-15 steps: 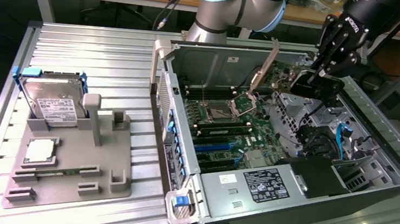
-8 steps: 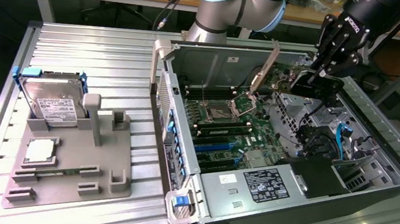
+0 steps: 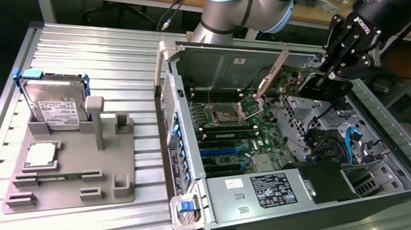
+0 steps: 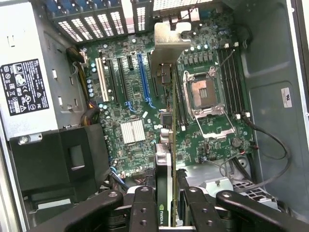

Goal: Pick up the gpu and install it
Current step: 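Insert the gpu into the slot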

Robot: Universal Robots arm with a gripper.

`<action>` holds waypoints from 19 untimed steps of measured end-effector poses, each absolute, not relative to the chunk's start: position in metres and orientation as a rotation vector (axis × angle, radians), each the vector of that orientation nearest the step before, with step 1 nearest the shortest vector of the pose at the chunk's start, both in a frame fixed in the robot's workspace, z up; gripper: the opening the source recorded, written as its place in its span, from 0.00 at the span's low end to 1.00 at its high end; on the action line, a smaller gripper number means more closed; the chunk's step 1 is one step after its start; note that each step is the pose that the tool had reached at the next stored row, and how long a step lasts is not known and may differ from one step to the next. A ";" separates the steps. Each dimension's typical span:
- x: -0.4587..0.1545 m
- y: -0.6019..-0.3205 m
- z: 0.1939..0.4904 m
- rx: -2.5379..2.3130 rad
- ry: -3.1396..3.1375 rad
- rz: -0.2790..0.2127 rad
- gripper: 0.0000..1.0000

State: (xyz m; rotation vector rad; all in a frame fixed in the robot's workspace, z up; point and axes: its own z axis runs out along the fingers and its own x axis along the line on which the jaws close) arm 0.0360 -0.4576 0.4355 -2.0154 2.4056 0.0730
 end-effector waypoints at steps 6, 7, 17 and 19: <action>0.036 -0.458 0.435 -2.067 2.363 0.073 0.27; 0.036 -0.458 0.435 -2.074 2.356 0.073 0.27; 0.035 -0.458 0.435 -2.160 2.281 0.073 0.27; 0.035 -0.458 0.435 -2.174 2.268 0.073 0.27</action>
